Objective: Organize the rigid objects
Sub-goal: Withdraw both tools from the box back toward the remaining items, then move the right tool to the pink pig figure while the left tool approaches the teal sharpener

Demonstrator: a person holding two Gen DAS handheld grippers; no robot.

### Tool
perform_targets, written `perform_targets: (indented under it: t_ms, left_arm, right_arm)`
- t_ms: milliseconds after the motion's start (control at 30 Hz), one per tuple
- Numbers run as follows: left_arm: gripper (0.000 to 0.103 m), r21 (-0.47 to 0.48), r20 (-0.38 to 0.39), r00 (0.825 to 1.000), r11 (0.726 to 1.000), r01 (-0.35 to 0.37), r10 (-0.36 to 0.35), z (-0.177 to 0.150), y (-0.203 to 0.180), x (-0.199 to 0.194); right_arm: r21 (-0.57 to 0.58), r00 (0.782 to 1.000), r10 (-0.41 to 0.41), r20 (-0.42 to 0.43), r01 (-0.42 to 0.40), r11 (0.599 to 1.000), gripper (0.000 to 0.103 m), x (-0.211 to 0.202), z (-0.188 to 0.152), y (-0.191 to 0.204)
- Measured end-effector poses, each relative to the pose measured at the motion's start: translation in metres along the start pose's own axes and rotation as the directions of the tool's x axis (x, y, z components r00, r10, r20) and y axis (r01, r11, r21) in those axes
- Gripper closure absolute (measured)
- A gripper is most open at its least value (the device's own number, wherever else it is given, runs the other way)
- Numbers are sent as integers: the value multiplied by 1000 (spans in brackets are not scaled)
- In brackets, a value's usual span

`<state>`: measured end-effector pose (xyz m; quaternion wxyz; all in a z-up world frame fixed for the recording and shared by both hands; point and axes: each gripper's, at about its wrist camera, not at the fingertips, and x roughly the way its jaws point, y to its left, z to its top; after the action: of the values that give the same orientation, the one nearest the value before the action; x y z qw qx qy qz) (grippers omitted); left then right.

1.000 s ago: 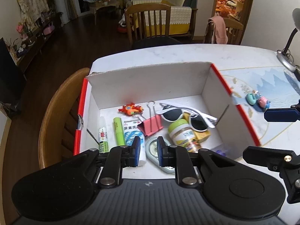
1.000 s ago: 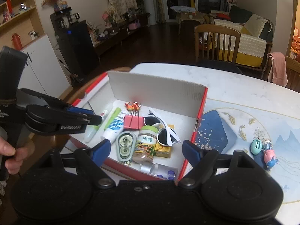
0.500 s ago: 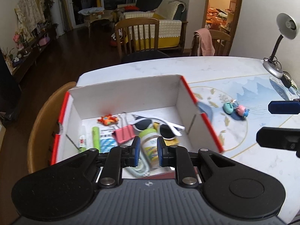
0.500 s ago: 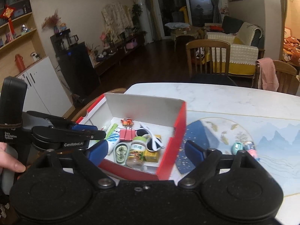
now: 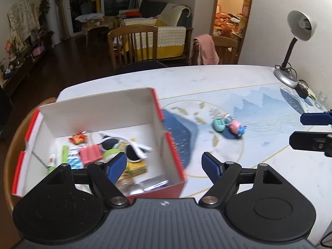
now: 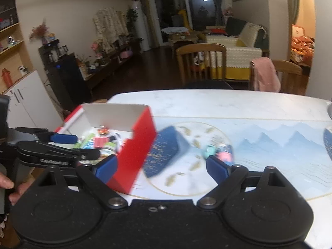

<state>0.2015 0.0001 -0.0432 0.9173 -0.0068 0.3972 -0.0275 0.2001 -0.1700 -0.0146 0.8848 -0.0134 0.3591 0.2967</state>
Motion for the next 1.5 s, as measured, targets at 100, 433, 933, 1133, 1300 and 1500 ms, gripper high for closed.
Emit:
perform_targets:
  t_ms: [100,433,933,1133,1300,1500]
  left_arm:
    - [24,2,1,1000,1000,11,-11,5,-19,8]
    - [11,-35,-28,997,997,74,-75,22,-71,60]
    - [1,-11,-80,997,1000,0,-1,34,-105,151]
    - [1,-19,-117,993,1000,-8,6,35,-107,183]
    - [1,-2,-138,990,1000,-23,23,38,-110,205]
    - [1,11,-167,985,999,-35,37,37,-110,228]
  right_arm:
    - [11,1000,-23,-9,23,1000,11,-2,-4,-23]
    - [-33,996,-80,-44,79,996,13,12,-13,-78]
    - [-151,990,-92,-110,75,986,13,72,-26,-115]
    - [-178,988,-86,-126,62,982,16,105,-30,-119]
    - [-189,987,-77,-140,50,981,21,129,-30,-118]
    - [-179,985,-67,-159,38,983,27,149,-29,-121]
